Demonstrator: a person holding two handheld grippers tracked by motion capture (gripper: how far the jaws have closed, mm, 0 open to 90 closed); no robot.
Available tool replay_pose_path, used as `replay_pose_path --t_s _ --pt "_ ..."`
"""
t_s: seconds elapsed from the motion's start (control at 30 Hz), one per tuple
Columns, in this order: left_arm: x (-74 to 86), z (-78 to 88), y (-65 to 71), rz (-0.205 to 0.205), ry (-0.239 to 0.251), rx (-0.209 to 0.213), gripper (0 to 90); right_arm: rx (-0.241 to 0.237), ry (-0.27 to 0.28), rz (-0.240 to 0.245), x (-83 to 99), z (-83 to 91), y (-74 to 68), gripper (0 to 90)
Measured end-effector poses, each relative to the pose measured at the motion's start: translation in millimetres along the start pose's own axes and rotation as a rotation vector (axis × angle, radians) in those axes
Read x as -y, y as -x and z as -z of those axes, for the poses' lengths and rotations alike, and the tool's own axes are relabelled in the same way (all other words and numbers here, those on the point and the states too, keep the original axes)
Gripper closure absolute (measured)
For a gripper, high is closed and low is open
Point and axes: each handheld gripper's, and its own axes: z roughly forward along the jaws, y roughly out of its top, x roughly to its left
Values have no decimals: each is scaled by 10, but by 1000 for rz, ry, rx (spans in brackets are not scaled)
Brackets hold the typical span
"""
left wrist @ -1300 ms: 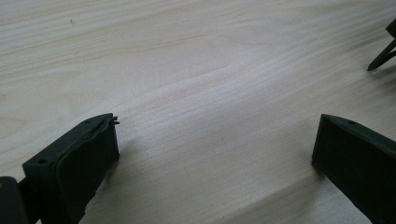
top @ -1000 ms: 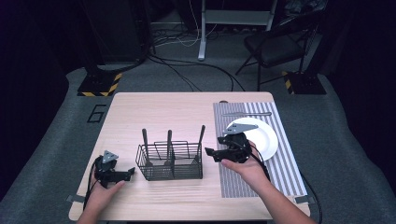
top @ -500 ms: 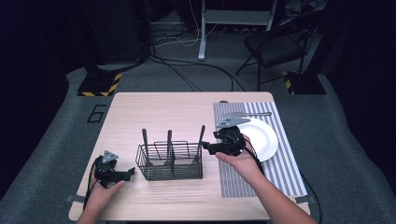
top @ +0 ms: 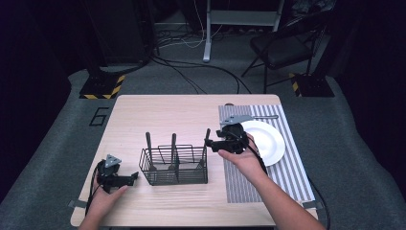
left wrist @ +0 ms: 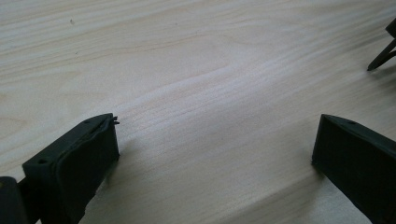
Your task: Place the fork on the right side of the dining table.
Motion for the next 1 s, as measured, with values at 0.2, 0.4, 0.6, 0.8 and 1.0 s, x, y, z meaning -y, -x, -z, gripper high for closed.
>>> replay_pose_path --t_s 0.2,0.4,0.6,0.8,1.0 --pt "0 0 0 0 0 0 2 0 0 -4 -56 -30 -5 428" --pt "0 0 0 -1 0 1 2 -4 -1 -3 -139 -66 -1 466" --pt "0 0 -3 -3 -1 5 1 -4 -6 -7 -186 -67 5 520" --pt "0 -1 -3 -3 0 5 1 -8 -1 -7 -231 -53 -2 572" --pt "-1 0 -3 -4 -2 6 1 -7 -6 -14 -260 -55 0 639"
